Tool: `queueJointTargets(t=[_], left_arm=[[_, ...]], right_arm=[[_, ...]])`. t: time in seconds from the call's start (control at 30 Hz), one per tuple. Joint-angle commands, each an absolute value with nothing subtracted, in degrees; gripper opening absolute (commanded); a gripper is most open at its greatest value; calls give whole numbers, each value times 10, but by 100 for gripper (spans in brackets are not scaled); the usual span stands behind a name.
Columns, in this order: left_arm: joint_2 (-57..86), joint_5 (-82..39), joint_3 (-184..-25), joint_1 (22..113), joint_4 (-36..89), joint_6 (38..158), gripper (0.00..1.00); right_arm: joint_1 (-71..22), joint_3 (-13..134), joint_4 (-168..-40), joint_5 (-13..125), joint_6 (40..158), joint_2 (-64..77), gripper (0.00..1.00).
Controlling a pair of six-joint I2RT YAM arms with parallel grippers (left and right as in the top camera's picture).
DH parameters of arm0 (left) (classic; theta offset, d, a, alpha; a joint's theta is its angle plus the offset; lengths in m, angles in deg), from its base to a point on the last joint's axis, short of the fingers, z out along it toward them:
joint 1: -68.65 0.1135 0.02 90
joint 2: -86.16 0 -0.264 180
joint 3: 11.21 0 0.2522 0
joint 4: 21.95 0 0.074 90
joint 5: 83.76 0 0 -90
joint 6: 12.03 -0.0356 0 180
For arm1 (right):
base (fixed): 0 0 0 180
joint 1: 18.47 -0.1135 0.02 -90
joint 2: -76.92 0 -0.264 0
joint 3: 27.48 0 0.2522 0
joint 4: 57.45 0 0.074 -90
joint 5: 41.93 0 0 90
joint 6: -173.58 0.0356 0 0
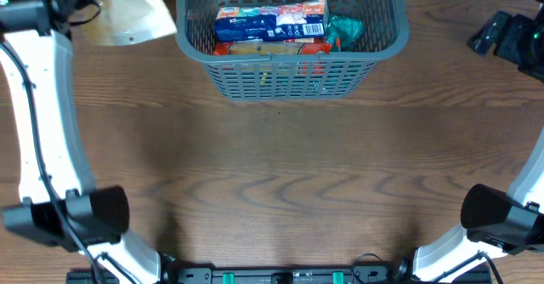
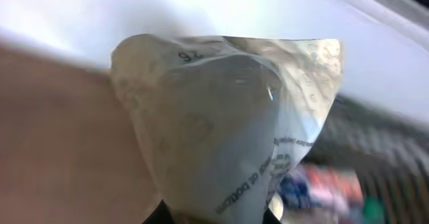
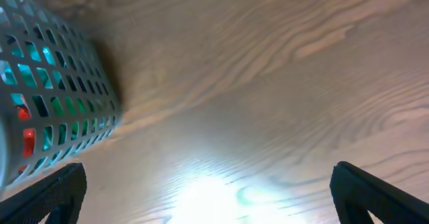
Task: Pack container
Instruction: 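Lift the clear bag with the left gripper and carry it toward the basket, then lower the clear bag into the basket and open the left gripper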
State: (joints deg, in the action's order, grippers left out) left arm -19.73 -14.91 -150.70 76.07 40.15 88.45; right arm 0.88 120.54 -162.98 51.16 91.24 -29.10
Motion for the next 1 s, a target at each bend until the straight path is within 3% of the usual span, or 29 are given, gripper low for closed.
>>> queueJointTargets(t=[0.0,0.13,0.33,0.57,0.97], left_arm=[[-166,-204,-1514,704,407,623,6],[-149,-202,-1514,622,403,434,6],[-171,-186,-1513,542,324,321,6],[-245,-186,-1513,518,214,283,6],[-402,-186,-1513,504,236,290,6]], right_arm=[[2,1203,-1628,509,876,-296,99],[2,1203,-1627,509,869,-296,99],[2,1203,-1628,509,860,-296,99],[2,1203,-1627,509,858,-296,99],[2,1203,-1635,509,852,-296,99]])
